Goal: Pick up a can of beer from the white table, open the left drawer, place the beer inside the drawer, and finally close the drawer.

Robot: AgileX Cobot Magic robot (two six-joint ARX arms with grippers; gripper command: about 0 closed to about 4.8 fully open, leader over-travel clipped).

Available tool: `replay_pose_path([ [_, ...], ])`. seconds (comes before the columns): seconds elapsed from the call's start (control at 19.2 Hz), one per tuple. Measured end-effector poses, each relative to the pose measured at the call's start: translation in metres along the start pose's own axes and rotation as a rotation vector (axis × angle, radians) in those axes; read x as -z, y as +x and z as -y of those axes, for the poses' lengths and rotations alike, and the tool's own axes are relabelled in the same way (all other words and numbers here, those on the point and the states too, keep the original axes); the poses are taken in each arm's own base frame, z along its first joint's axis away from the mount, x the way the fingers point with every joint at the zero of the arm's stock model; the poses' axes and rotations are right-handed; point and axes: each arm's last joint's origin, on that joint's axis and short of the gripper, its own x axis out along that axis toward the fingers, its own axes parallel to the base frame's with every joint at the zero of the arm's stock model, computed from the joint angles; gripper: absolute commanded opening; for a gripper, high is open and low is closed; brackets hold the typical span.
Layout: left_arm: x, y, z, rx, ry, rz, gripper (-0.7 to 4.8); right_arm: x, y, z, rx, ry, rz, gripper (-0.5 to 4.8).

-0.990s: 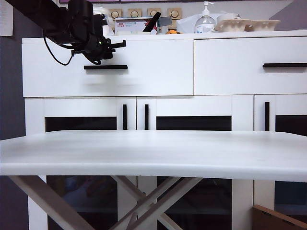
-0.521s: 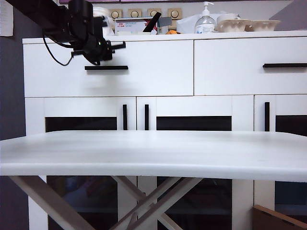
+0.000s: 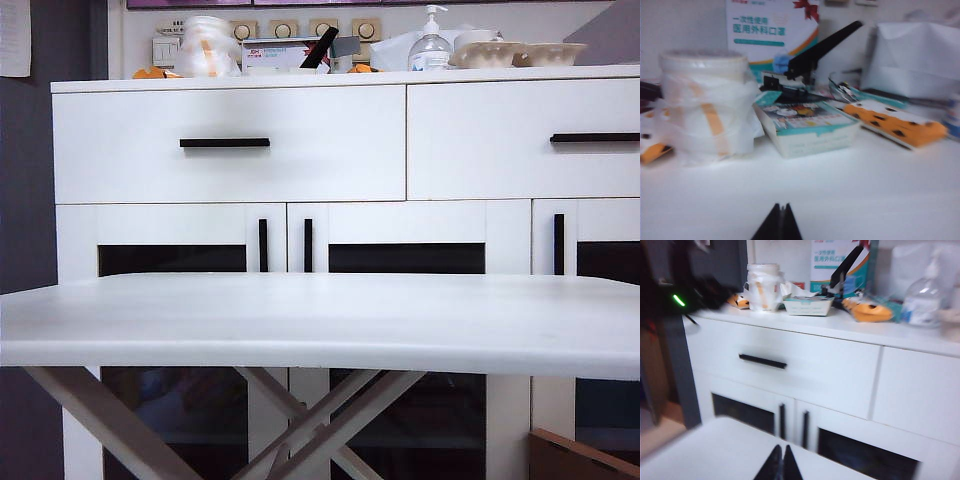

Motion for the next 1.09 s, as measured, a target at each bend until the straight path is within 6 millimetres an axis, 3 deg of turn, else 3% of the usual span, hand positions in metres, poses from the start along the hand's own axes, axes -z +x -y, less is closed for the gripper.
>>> replay_pose_path([
  [0.16,-0.021,-0.038,0.013,0.063,0.003,-0.098,-0.06,0.005,-0.039,0.012,-0.001,-0.081,-0.082,-0.05],
  [0.36,-0.066,-0.092,0.023,0.121,0.027,-0.044,-0.06,0.045,-0.069,0.019,-0.002,-0.079,-0.088,-0.05],
  [0.47,-0.075,-0.119,0.018,0.119,0.037,-0.038,-0.06,0.066,-0.082,0.022,-0.002,-0.078,-0.086,-0.05],
  [0.57,-0.073,-0.144,0.018,0.159,0.053,-0.068,-0.06,0.094,-0.094,0.025,-0.002,-0.071,-0.093,-0.05],
  [0.78,-0.078,-0.226,0.015,0.228,0.080,0.016,-0.06,0.132,-0.111,0.029,0.003,-0.026,-0.090,-0.05],
  [0.99,-0.053,-0.289,0.009,0.238,0.034,0.053,-0.06,0.143,-0.127,0.033,-0.004,-0.019,-0.077,-0.05],
  [1.09,-0.032,-0.335,0.005,0.242,0.019,0.058,-0.06,0.146,-0.137,0.036,-0.004,-0.017,-0.070,-0.05],
])
